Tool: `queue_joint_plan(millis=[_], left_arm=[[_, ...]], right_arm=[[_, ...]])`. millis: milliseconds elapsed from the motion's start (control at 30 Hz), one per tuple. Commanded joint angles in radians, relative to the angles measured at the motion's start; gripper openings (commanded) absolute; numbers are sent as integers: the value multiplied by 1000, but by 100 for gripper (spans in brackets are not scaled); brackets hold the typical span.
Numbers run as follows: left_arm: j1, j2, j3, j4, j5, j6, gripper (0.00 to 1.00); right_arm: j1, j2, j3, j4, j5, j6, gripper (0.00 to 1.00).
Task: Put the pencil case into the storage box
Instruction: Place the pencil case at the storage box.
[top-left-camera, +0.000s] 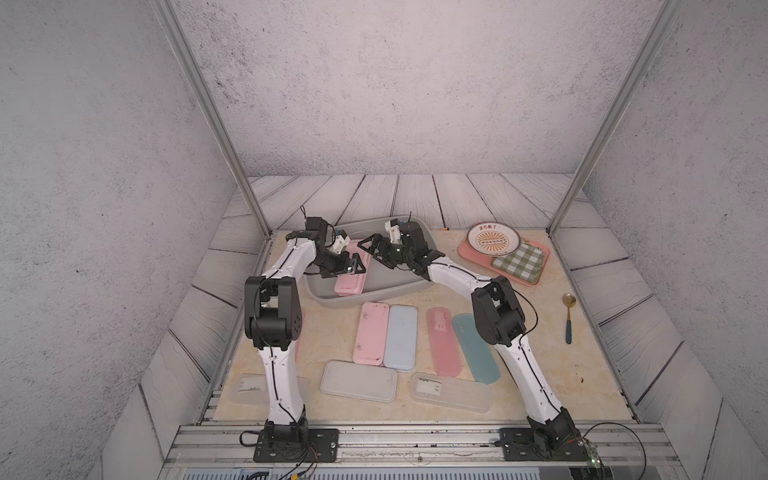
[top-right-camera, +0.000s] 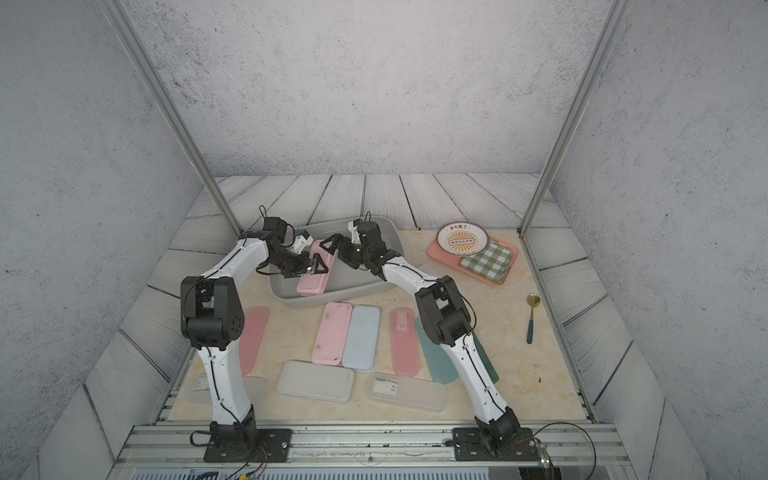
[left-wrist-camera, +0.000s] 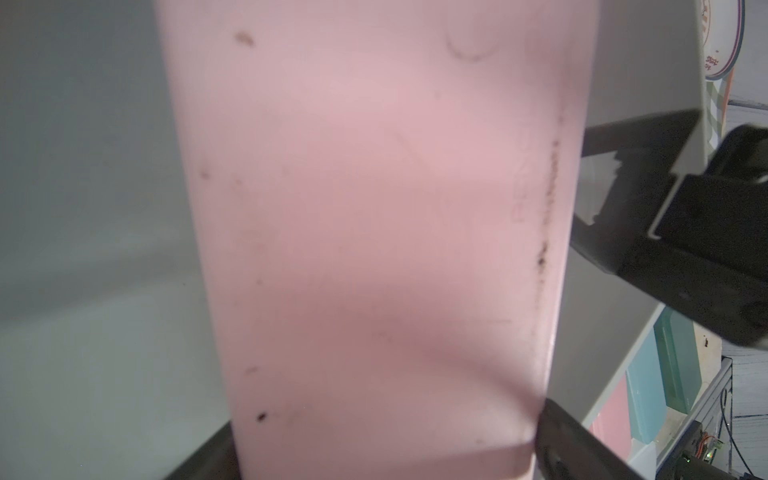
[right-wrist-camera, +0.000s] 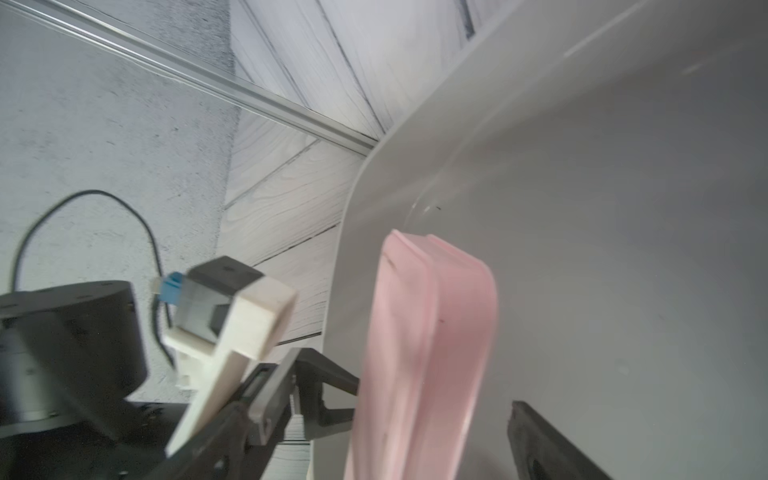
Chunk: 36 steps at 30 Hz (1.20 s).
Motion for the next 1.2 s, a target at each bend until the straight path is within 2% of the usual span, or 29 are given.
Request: queue_joint_plan(millis=[0, 67, 100, 133, 233, 400, 600, 767, 867, 967, 1067, 1167], left_arm=[[-6, -41, -8, -1, 8, 19, 77], [-6, -41, -8, 1, 11, 19, 77], [-5, -41, -11, 0, 20, 19, 77], [-5, -41, -12, -1, 31, 19, 77], [-5, -39, -13, 0, 50, 11, 77], [-5, -39, -13, -6, 60, 14, 77], [-5, -41, -10, -9, 59, 16, 77], [-5, -45, -11, -8, 68, 11, 77], [-5, -50, -12, -11, 63, 11, 79], [-5, -62, 4, -46, 7, 39, 100], [-5, -136, -5, -106, -112, 149, 100], [8, -251, -32, -172, -231, 271, 100]], right_arm=[[-4, -7, -23, -49, 6, -38, 99], [-4, -13, -35, -43, 9, -40, 99], [-4, -9, -35, -38, 13, -34, 96], [-3, -2, -33, -22, 7, -22, 88], [-4, 38, 14, 7, -20, 15, 74], [-4, 85, 76, 23, -32, 51, 69], [-5, 99, 80, 47, -30, 68, 53], [-6, 119, 96, 49, -36, 76, 50], [-8, 128, 95, 49, -31, 75, 40], [-17, 136, 98, 47, -23, 65, 25], [-34, 145, 112, 24, -14, 33, 19], [-43, 164, 166, -50, -2, -40, 21]])
